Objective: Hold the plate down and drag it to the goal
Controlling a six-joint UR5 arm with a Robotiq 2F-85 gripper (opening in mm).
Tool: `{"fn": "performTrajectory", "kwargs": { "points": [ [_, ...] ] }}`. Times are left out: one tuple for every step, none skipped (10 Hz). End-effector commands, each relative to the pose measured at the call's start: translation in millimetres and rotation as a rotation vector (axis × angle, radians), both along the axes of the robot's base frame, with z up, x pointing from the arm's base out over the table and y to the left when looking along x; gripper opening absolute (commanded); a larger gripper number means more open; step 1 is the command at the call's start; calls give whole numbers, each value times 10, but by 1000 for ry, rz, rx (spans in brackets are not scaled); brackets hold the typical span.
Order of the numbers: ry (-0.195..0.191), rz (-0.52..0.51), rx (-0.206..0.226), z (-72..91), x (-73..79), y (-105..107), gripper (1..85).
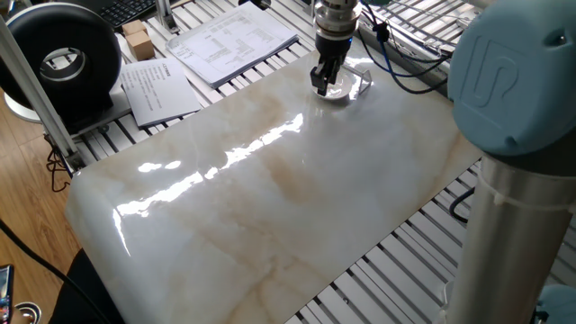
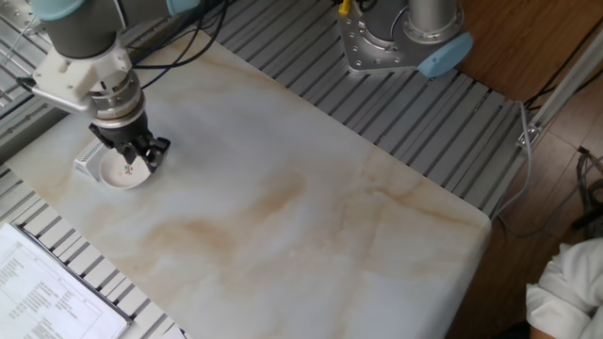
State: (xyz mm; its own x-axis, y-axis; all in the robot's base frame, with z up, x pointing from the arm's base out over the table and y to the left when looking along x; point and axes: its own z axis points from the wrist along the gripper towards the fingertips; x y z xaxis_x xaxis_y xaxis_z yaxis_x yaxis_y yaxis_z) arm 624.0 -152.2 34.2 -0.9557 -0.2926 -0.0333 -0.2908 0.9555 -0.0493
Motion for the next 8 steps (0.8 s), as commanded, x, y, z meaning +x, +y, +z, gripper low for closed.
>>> {"fn": "performTrajectory", "kwargs": {
  "points": [
    [-21, -17, 5, -66, 113, 41, 417],
    [-20, -16, 16, -72, 115, 76, 377],
    [-17, -21, 27, -77, 114, 144, 367],
    [-21, -25, 21, -85, 117, 193, 347],
    [-21, -27, 21, -90, 117, 215, 323],
    [-19, -27, 17, -89, 110, 213, 303],
    [-24, -22, 15, -106, 121, 198, 273],
    [-28, -16, 16, -126, 131, 187, 257]
  ]
}}
